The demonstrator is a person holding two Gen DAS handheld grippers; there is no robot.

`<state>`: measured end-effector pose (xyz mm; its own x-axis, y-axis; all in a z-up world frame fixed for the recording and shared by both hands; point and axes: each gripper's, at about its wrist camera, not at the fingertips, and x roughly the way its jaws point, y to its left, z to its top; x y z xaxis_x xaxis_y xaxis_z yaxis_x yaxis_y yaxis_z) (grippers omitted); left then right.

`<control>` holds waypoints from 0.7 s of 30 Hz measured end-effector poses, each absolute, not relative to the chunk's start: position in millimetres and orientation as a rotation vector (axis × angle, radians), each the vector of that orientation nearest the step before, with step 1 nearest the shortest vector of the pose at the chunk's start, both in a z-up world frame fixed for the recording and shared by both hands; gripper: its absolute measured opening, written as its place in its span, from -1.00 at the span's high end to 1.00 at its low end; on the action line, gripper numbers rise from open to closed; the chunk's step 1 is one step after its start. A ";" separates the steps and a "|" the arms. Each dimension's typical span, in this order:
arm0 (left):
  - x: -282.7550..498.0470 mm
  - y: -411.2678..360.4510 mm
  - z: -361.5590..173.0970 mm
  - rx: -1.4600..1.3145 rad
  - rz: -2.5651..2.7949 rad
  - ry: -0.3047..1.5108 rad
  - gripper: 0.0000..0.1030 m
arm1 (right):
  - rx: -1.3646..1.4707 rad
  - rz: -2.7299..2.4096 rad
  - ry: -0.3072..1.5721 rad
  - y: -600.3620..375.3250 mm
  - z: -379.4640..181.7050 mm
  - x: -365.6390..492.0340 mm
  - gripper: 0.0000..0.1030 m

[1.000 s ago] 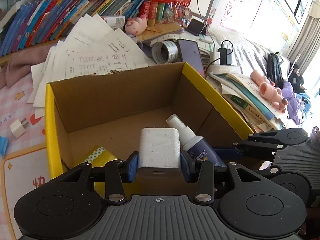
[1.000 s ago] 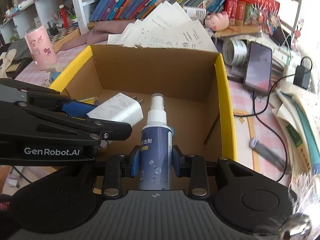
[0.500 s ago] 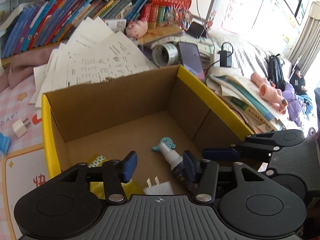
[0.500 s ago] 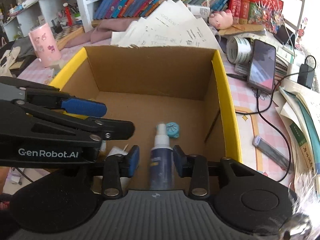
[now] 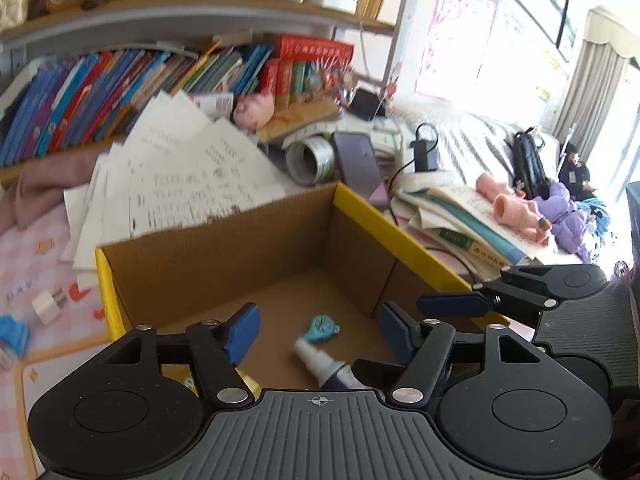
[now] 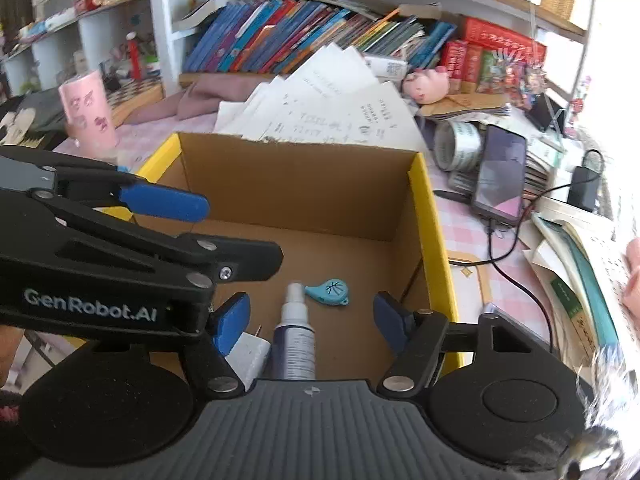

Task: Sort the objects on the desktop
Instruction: 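Open both tools and lift them out of the yellow box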

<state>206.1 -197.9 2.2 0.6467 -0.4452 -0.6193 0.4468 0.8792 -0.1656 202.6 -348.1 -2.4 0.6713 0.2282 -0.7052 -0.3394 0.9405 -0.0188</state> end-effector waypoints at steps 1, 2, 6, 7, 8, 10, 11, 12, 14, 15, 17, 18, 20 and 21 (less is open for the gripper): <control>204.9 -195.6 3.9 0.000 -0.517 0.692 -0.37 | -0.148 0.304 0.766 -347.6 -0.9 199.7 -0.32; 203.9 -193.7 5.4 -0.003 -0.526 0.684 -0.38 | -0.142 0.287 0.760 -347.3 0.3 197.0 -0.36; 198.8 -183.4 11.6 -0.010 -0.559 0.652 -0.38 | -0.114 0.212 0.736 -343.9 5.1 184.6 -0.48; 197.1 -180.2 12.6 -0.010 -0.566 0.646 -0.39 | -0.108 0.194 0.731 -342.4 5.7 181.5 -0.49; 195.4 -177.4 13.2 -0.009 -0.573 0.642 -0.39 | -0.101 0.175 0.727 -340.6 6.7 178.2 -0.51; 192.4 -171.5 14.6 -0.007 -0.586 0.634 -0.39 | -0.088 0.142 0.721 -336.4 8.5 172.0 -0.51; 190.6 -168.0 15.2 -0.007 -0.592 0.630 -0.40 | -0.084 0.126 0.717 -334.3 9.4 168.2 -0.51; 188.7 -164.6 16.0 -0.008 -0.597 0.624 -0.41 | -0.081 0.112 0.711 -332.4 10.3 164.2 -0.51; 183.4 -158.1 17.1 -0.008 -0.608 0.607 -0.53 | -0.071 0.075 0.695 -327.7 12.7 155.9 -0.53; 179.4 -154.1 17.5 -0.006 -0.614 0.595 -0.58 | -0.065 0.056 0.687 -325.3 13.7 151.9 -0.54; 172.6 -146.8 18.0 -0.005 -0.628 0.577 -0.59 | -0.052 0.012 0.668 -320.6 15.5 143.0 -0.54; 168.8 -142.0 18.1 -0.007 -0.635 0.568 -0.60 | -0.046 -0.011 0.657 -318.1 16.3 138.1 -0.55; 162.4 -132.5 18.4 -0.014 -0.639 0.551 -0.63 | -0.036 -0.060 0.630 -313.4 18.8 128.1 -0.58; 158.7 -127.3 19.0 -0.020 -0.637 0.539 -0.66 | -0.032 -0.086 0.615 -310.6 19.8 122.5 -0.59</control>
<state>158.7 -127.3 19.0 0.6714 -0.5710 -0.4725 0.5607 0.8082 -0.1799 122.5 -310.6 19.8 0.8132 -0.0903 -0.5749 0.0711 0.9959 -0.0559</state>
